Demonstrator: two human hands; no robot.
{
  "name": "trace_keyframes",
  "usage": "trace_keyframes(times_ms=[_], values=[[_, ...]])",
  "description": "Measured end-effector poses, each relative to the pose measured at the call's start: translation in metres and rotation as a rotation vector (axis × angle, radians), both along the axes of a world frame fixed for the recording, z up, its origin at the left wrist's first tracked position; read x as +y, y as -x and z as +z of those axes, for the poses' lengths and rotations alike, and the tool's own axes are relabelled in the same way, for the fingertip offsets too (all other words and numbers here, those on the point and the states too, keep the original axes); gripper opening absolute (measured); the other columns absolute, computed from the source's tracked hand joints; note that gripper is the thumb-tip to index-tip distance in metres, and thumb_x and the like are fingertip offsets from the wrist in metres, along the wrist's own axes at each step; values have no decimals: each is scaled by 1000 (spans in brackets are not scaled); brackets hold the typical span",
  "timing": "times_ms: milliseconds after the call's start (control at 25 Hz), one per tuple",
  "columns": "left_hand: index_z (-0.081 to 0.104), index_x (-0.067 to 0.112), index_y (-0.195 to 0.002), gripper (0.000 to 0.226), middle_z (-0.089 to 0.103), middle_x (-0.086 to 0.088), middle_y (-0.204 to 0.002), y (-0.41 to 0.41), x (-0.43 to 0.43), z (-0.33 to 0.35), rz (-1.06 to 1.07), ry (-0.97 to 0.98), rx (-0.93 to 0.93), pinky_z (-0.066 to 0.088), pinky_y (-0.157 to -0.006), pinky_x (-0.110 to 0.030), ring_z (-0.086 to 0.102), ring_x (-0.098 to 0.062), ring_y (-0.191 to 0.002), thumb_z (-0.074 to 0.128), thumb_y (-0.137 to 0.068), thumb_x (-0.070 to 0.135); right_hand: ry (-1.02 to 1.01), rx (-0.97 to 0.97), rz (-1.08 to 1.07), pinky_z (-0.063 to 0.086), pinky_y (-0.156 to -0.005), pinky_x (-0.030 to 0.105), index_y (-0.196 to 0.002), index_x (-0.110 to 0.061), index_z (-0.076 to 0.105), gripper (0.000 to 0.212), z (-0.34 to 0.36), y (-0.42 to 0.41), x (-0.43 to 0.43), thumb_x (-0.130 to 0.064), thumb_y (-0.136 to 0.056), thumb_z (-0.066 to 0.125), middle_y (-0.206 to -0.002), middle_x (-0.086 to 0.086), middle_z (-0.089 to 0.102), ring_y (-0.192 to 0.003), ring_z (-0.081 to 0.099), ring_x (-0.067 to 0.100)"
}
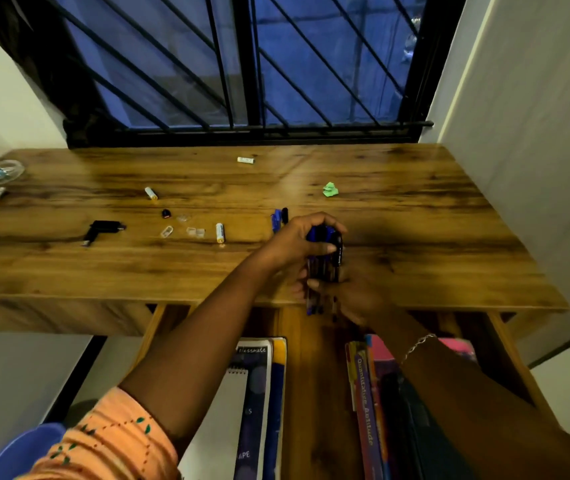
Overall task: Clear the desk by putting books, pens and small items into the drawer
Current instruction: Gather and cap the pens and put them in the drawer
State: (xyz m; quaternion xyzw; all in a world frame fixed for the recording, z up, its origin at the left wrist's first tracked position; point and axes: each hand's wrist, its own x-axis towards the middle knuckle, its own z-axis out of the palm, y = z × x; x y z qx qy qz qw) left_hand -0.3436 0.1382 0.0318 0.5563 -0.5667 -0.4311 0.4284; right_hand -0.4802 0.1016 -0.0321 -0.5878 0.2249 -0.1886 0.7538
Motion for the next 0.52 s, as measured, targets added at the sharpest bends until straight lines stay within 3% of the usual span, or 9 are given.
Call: trace_keyframes(times_ms=[120,240,360,520], values=[[56,10,-111,30,60,3,-97,8,24,-14,-35,-117,75,53,-76,-17,60,-9,-93,58,-85,-4,-148,-30,41,58,-73,31,-96,-6,59,19,-16,11,34,-9,-78,54,-79,4,74,-77,71,15],[60,14,-96,21,61,4,-95,18,48,-42,-25,-200,149,54,-76,-18,61,-6,-88,58,-85,-4,-281,29,64,56,-78,34,-96,-4,60,23,-37,21,64,-8,-74,56,-80,6,74,-78,71,17],[62,17,-94,21,62,3,-94,26,72,-73,-26,-309,200,55,-80,-27,62,-14,-93,60,-84,-2,-401,81,78,56,-79,35,-95,-3,60,17,-60,34,92,1,-80,52,-79,8,74,-77,72,19],[61,15,-86,18,60,-1,-88,42,105,-113,55,-480,290,57,-64,-22,61,-11,-82,59,-85,-2,-490,285,87,58,-72,29,-94,-2,59,18,-82,47,126,9,-89,44,-77,7,72,-74,71,17]])
